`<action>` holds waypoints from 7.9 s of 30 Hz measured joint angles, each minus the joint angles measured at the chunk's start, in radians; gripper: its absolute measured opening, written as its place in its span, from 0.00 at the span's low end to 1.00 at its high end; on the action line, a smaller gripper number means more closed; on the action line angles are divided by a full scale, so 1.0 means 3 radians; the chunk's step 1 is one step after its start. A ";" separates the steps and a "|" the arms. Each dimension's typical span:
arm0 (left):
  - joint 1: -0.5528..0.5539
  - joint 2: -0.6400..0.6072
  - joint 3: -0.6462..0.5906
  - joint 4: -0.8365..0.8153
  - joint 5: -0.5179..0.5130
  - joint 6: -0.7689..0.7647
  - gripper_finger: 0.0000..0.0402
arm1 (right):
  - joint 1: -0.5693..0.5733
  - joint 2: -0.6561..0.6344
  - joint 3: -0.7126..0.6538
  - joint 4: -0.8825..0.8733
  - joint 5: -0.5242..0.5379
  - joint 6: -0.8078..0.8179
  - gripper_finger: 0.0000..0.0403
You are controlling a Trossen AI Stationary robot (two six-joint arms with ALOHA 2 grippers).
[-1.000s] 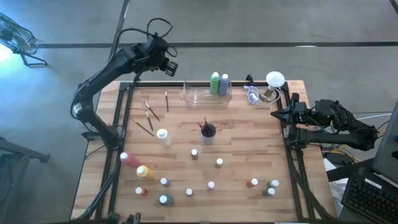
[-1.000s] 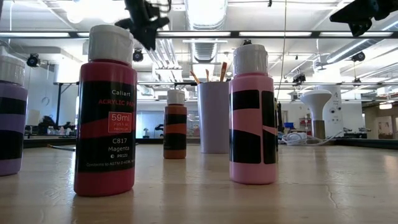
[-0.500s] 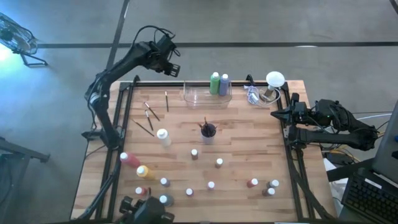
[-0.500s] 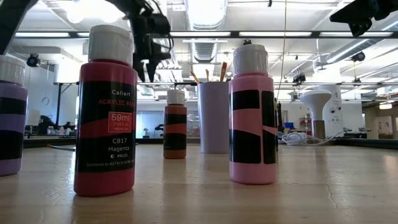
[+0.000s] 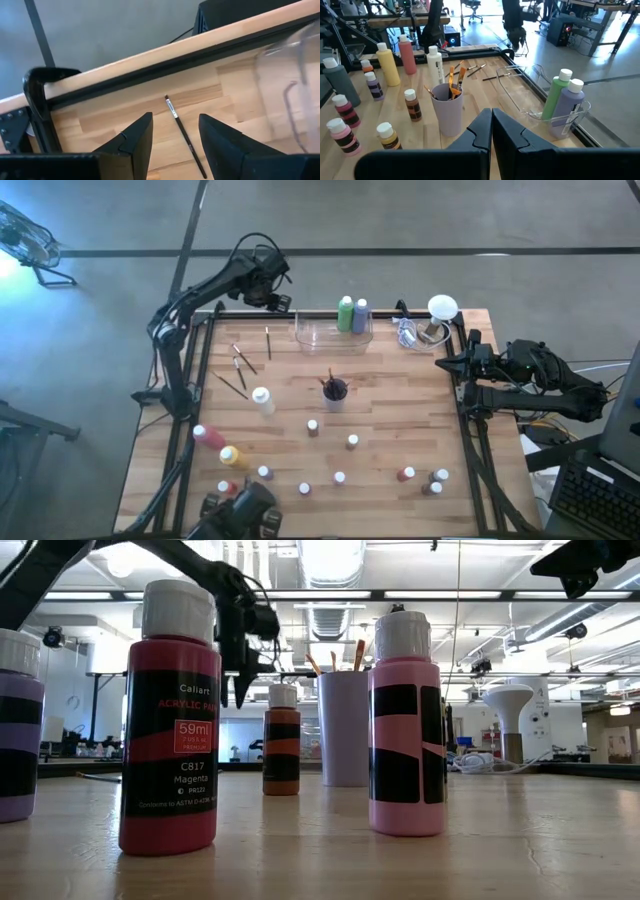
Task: Pick & Place Paint Supplies
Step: Put the silver paint brush into the purple cup
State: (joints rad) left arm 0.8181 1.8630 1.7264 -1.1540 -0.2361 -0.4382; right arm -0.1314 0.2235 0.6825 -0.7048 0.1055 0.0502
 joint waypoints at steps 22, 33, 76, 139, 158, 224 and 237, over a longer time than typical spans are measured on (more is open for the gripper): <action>0.0235 -0.0197 -0.0908 0.0816 0.0522 -0.0265 0.41 | 0.0000 0.0001 0.0001 -0.0001 -0.0001 0.0002 0.02; 0.0262 -0.0364 -0.0919 0.0622 0.0556 -0.0176 0.41 | 0.0000 0.0001 0.0000 -0.0001 -0.0001 0.0000 0.02; 0.0345 -0.0363 -0.1634 0.1431 0.0493 -0.0513 0.41 | 0.0001 0.0001 0.0001 0.0000 -0.0001 -0.0001 0.02; 0.0249 0.0042 -0.1637 0.1837 0.0373 -0.0557 0.40 | 0.0001 -0.0001 0.0001 0.0000 -0.0001 0.0001 0.02; 0.0208 0.0033 -0.1795 0.1916 0.0351 -0.0581 0.34 | 0.0000 -0.0001 -0.0001 0.0000 0.0000 -0.0002 0.02; 0.0189 -0.0129 -0.1803 0.1973 0.0572 -0.0410 0.00 | 0.0001 -0.0001 0.0001 0.0000 0.0000 0.0000 0.02; 0.0189 -0.0140 -0.1813 0.1978 0.0582 -0.0343 0.00 | 0.0001 -0.0001 0.0001 0.0000 -0.0001 0.0002 0.02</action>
State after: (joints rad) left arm 0.8749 1.8209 1.1825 -0.5608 -0.0616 -0.5411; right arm -0.1310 0.2234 0.6827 -0.7048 0.1051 0.0509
